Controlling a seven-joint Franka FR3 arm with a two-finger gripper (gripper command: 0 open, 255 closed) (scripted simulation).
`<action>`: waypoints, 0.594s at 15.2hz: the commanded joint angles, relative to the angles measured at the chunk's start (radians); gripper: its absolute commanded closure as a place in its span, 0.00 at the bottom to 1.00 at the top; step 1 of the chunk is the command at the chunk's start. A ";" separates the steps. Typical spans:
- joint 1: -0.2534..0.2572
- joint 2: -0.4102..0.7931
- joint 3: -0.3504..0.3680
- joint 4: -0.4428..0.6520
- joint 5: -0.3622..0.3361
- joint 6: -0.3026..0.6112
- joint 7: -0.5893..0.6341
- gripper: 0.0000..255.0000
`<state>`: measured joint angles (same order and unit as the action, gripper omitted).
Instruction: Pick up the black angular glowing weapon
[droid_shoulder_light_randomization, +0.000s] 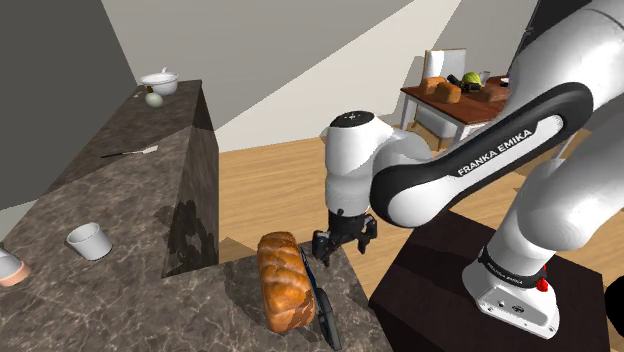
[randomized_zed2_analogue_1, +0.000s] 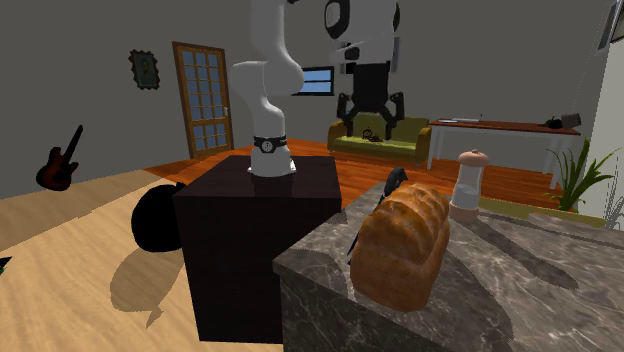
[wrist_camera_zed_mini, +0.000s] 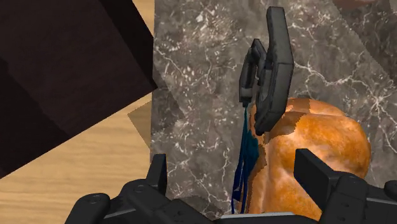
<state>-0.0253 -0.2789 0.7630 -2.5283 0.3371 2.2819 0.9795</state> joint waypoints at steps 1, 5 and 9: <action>-0.033 0.100 0.057 0.035 -0.057 0.054 0.097 0.00; -0.065 0.339 0.126 0.103 -0.280 0.159 0.352 0.00; -0.020 0.456 0.085 0.129 -0.410 0.208 0.472 0.00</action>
<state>-0.0544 0.1478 0.8603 -2.4018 -0.0381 2.4726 1.4258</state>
